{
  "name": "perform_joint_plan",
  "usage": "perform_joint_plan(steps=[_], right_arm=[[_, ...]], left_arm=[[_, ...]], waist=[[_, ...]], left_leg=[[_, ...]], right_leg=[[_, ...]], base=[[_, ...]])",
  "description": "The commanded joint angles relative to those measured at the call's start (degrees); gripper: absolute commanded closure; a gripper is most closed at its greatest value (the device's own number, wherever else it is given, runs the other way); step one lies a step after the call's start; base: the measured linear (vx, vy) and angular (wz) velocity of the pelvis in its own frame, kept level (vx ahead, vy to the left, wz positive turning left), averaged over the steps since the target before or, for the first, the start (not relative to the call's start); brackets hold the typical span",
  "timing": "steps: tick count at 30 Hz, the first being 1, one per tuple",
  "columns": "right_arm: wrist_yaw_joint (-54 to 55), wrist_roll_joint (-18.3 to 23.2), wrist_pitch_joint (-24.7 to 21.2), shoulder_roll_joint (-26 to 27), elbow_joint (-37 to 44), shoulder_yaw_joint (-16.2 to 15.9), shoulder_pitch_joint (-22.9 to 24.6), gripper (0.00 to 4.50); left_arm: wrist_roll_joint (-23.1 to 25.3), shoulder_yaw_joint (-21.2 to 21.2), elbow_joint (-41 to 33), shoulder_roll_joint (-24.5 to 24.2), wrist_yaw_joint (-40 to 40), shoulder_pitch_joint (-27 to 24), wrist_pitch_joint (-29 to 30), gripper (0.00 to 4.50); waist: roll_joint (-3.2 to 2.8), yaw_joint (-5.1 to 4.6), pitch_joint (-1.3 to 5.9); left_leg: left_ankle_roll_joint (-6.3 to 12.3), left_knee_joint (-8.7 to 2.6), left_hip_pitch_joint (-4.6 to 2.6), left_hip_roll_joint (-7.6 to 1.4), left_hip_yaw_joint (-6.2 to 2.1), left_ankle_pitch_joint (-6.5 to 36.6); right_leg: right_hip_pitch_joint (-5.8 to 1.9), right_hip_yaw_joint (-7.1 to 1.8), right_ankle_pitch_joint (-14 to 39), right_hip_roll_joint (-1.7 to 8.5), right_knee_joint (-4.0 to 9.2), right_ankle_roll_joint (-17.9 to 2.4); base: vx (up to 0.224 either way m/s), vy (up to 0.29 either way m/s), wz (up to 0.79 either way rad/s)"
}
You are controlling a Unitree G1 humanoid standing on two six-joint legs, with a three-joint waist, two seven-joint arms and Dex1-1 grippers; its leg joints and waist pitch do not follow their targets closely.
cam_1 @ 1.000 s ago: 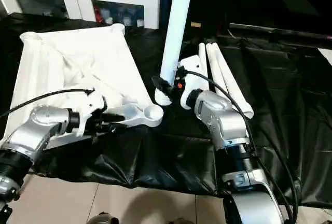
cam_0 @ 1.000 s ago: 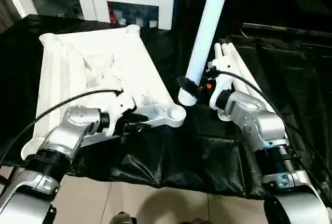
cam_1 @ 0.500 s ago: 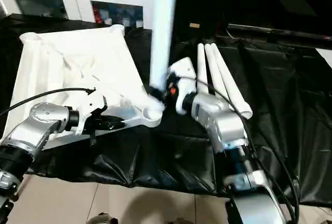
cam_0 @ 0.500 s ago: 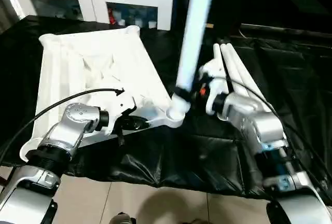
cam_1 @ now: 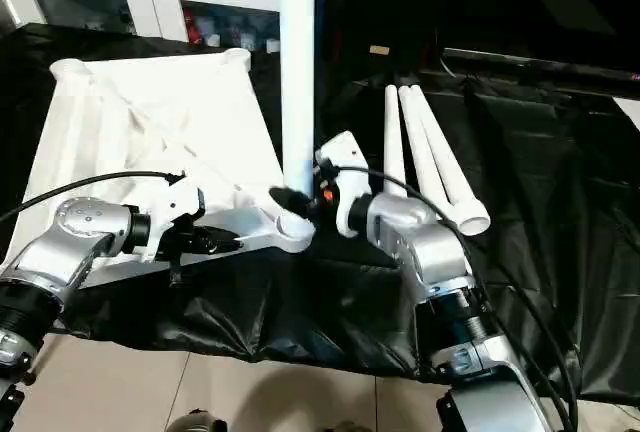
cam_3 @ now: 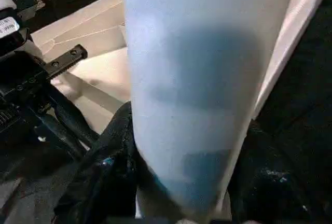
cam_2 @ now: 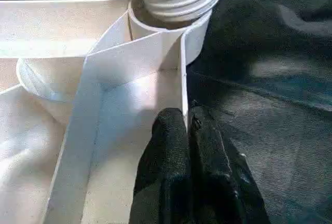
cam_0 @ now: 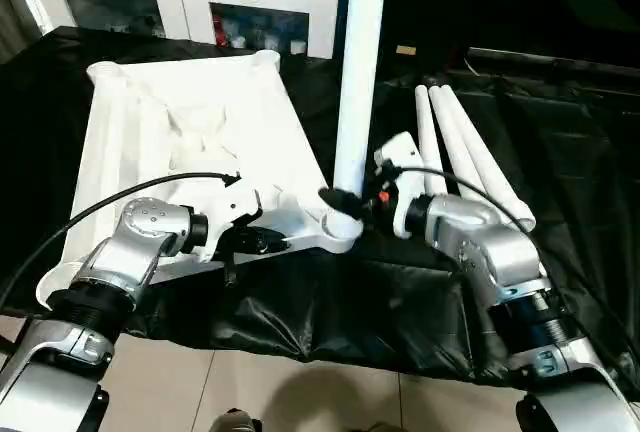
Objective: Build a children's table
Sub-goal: Insert table leg to table base
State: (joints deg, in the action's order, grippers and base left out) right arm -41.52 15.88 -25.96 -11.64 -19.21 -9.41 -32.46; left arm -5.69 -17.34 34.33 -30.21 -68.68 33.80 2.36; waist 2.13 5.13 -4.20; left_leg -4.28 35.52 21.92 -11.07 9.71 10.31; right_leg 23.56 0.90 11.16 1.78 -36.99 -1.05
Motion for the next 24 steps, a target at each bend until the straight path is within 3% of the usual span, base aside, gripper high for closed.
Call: perform_joint_plan(steps=[1,12,18,24], right_arm=[[-0.1,-0.1,0.5,-0.1,-1.3,0.6,0.7,2.62],[0.5,-0.3,3.5,2.0,-6.9,1.5,1.0,2.62],[-1.0,1.0,6.4,2.2,-6.9,3.1,5.1,2.62],[1.3,1.9,12.3,3.7,-11.1,7.3,8.1,2.62]], left_arm=[[-0.3,-0.9,-2.0,0.9,-1.7,-0.3,-0.5,4.50],[-0.6,-0.8,-2.7,1.4,-4.0,0.5,0.7,4.50],[-0.1,0.3,-1.7,2.2,-2.9,1.7,1.4,4.50],[0.2,0.5,-0.9,2.5,-2.8,2.5,1.3,4.50]], waist=[[0.03,-0.31,4.36],[-0.39,-0.39,4.33],[-0.64,-0.17,4.43],[-1.18,-0.20,4.37]], left_leg=[[-1.67,-4.57,-1.31,-1.97,-0.24,9.3],[-2.28,-4.76,-1.40,-1.98,-0.36,11.3],[-2.12,-4.71,-1.50,-2.04,-0.33,11.3],[-2.26,-4.90,-1.71,-2.00,-0.42,14.1]], right_leg=[[-2.66,-2.46,11.0,5.51,4.52,-10.0],[-2.53,-2.40,12.1,5.59,4.68,-10.3],[-2.55,-2.40,10.1,5.50,4.65,-10.8],[-2.43,-2.19,12.0,5.61,4.85,-11.6]], base=[[0.000,0.000,0.00],[0.000,0.000,0.00],[0.000,0.000,0.00],[0.000,0.000,0.00]])
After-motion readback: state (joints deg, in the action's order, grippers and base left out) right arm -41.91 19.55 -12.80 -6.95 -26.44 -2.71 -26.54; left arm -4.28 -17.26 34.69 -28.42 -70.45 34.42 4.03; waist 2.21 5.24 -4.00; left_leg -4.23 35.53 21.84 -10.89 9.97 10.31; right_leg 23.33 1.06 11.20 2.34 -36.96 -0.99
